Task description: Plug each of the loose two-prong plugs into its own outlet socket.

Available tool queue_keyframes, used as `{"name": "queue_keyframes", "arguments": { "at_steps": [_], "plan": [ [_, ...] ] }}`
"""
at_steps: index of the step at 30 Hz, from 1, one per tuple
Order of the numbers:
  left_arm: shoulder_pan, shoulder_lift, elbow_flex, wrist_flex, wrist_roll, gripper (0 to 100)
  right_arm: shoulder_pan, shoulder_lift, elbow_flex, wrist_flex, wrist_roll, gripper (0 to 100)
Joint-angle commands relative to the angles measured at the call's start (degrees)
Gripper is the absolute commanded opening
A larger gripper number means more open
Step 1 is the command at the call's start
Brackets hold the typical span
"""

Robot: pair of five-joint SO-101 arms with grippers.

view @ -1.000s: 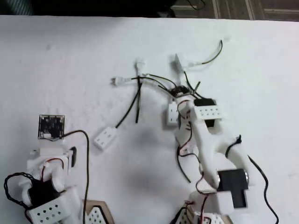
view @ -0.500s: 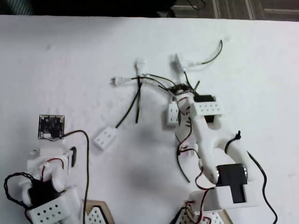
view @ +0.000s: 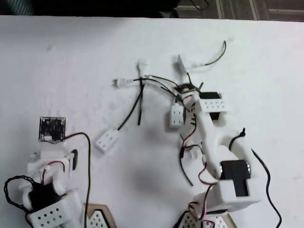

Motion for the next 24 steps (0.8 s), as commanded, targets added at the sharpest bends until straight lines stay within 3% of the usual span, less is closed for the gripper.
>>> {"name": "queue_keyframes", "arguments": {
  "at_steps": [1, 10, 16, 24],
  "plan": [
    [-0.40, -0.40, -0.18, 0.18, 0.18, 26, 1.19, 1.71, -1.85, -1.98, -0.53, 14.5],
    [-0.40, -0.40, -0.18, 0.18, 0.18, 26, -3.74, 7.16, -1.85, -4.53, -1.76, 14.3],
    [-0.40, -0.40, -0.18, 0.18, 0.18, 26, -5.76, 9.63, -1.85, -6.90, -4.04, 6.2],
    [-0.40, -0.40, -0.18, 0.18, 0.18, 26, -5.49, 6.20, -4.13, -0.92, -3.69, 1.8]
  ]
}}
